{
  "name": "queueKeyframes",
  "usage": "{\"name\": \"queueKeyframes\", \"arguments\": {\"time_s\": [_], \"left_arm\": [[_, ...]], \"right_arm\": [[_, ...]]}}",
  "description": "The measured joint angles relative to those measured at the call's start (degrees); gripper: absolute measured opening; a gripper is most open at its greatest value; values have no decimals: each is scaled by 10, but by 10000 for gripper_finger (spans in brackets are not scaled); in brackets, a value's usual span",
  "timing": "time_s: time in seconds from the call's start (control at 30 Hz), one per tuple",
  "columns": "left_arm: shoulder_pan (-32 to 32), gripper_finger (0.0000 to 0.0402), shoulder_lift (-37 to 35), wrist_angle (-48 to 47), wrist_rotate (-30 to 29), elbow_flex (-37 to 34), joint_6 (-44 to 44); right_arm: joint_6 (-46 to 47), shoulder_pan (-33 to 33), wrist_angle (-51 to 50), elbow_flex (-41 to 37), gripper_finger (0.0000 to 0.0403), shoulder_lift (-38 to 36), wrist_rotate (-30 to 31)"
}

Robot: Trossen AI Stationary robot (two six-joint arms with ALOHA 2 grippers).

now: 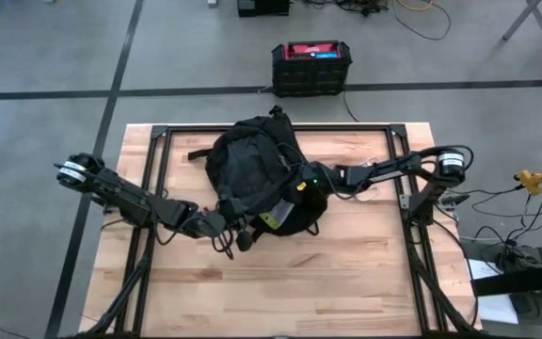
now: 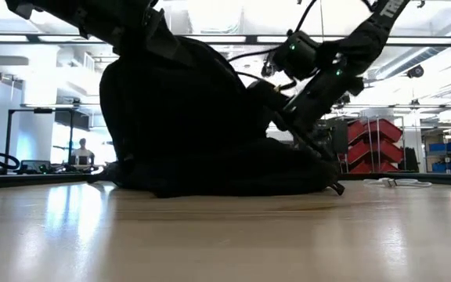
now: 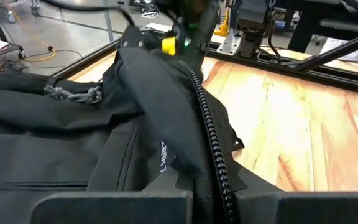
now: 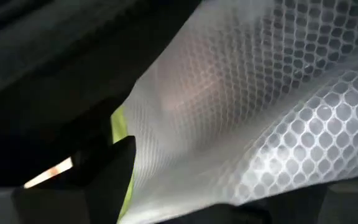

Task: Unpack backpack
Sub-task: Remove the zip bag from the black backpack

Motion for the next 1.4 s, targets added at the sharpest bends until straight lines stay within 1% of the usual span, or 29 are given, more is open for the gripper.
{"name": "queueKeyframes", "arguments": {"time_s": [0.07, 0.13, 0.2, 0.27, 0.3, 0.33, 0.4, 0.5, 0.6, 0.73, 0.8, 0.9, 0.97, 1.1, 1.17, 1.27, 1.4], "left_arm": [[0, 0, 0, -4, 0, 0, 2], [0, 0, 0, -15, 0, 0, 2], [0, 0, 0, -18, 0, -3, 0], [2, 0, 0, -17, -1, -6, -3], [4, 0, 0, -17, -3, -7, -3], [6, 0, 0, -19, -11, -7, -4], [10, 0, 2, -18, -28, -9, -5], [20, 0, 8, -18, -56, -9, -19], [34, 0, 12, -19, -59, -9, -33], [58, 0, 11, -19, -59, -9, -39], [71, 0, 9, -21, -59, -9, -41], [91, 0, 9, -32, -59, -9, -50], [102, 0, 9, -50, -59, -9, -64], [120, 0, 9, -101, -60, -9, -109], [128, 0, 9, -118, -66, -9, -122], [135, 0, 8, -133, -78, -9, -130], [147, 0, -2, -155, -85, -9, -130]], "right_arm": [[-9, 0, 24, 1, 251, 16, 16], [-37, 0, 38, 1, 204, 25, 30], [-71, 0, 42, 3, 137, 26, 33], [-110, 4, 46, 9, 52, 24, 31], [-128, 8, 46, 14, 27, 20, 30], [-143, 12, 46, 20, 18, 14, 31], [-172, 22, 52, 38, 12, -1, 31], [-241, 42, 50, 66, 3, -33, 36], [-319, 61, 12, 99, 1, -73, 35], [-431, 87, -95, 147, 0, -119, 35], [-479, 103, -150, 169, 0, -135, 45], [-542, 129, -250, 207, 0, -160, 79], [-575, 144, -333, 232, 0, -175, 114], [-596, 164, -472, 271, 0, -215, 205], [-590, 168, -519, 280, 0, -242, 215], [-557, 182, -562, 277, 0, -278, 190], [-502, 224, -605, 244, 0, -302, 125]]}}
